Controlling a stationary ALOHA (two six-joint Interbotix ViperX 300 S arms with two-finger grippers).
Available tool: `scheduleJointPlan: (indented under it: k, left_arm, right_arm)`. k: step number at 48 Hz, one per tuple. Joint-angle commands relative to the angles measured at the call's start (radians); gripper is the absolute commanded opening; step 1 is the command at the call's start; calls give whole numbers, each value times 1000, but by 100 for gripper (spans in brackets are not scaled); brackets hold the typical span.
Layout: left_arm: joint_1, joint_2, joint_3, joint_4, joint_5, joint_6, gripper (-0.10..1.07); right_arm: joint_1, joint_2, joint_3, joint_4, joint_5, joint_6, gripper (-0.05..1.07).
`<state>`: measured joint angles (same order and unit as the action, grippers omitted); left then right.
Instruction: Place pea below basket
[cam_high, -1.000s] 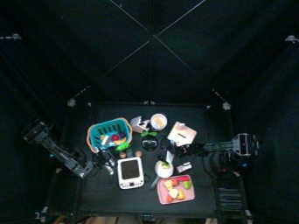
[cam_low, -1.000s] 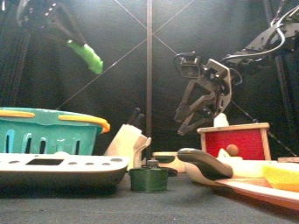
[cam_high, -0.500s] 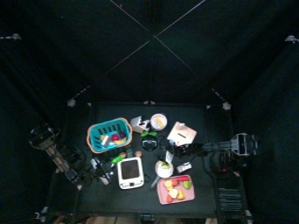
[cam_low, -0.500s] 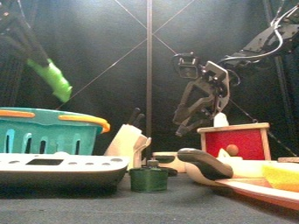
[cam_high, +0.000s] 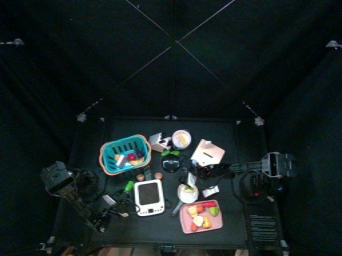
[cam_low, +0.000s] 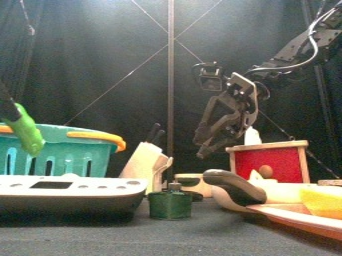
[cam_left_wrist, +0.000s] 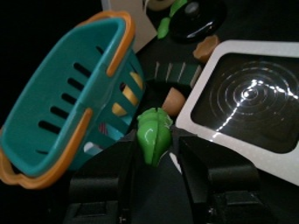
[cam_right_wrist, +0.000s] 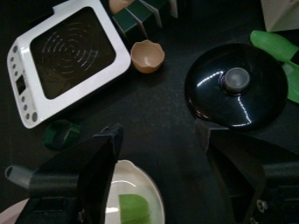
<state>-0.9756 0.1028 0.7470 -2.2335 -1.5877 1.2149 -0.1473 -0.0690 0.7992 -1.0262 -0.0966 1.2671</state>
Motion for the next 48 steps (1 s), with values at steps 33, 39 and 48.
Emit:
scheduleJointPlan:
  k: [33,39,48]
  left_arm:
    - [63,61,18,-195,6,-267,60]
    - [78,60,18,-195,40,-268,66]
    - [109,66,26,-195,133,-284,86]
  right_arm:
    - [-2,-8,-25,-2,-2,-2,97]
    - [-2,-8,-26,-2,-2,-2,97]
    - [0,-9,-25,-2,-2,-2,97]
